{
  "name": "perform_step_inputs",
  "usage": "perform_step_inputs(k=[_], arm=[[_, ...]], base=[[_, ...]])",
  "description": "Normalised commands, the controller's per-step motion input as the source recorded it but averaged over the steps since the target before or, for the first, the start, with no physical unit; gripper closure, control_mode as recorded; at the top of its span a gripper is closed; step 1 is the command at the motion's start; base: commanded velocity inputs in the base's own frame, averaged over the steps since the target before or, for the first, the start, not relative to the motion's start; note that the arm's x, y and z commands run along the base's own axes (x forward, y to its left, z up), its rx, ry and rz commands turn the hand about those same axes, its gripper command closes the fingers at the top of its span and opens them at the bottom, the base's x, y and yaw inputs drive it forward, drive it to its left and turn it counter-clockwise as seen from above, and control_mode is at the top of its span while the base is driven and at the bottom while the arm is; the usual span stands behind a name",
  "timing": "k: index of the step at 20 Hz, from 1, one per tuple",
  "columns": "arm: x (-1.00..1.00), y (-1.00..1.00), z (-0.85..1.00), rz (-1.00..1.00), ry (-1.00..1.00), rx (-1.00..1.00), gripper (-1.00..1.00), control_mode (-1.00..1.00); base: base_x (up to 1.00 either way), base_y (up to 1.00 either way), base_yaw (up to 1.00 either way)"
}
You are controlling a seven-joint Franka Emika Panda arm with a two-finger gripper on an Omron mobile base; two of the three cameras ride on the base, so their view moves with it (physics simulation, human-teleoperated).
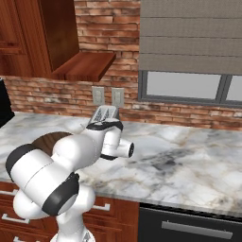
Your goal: Retrieve the bottle and the shaker from the cabinet and place them next to the mixing bowl on the counter. Then add garlic from the fridge to the mixing bowl.
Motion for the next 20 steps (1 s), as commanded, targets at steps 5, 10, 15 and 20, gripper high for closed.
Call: perform_step_inputs(k=[5,10,15,20], arm=[[0.0,0.0,0.0,0.0,0.0,0.0,-1.0,-1.0],[0.0,0.0,0.0,0.0,0.0,0.0,-1.0,-1.0],[-0.07,-0.1,0.06,-0.01,0.0,0.0,-1.0,-1.0],[-0.18,-0.23,0.16,-0.04,0.0,0.0,-1.0,-1.0]], base=[[0.0,0.0,0.0],[0.0,0.0,0.0],[0.0,0.0,0.0],[0.0,0.0,0.0]])
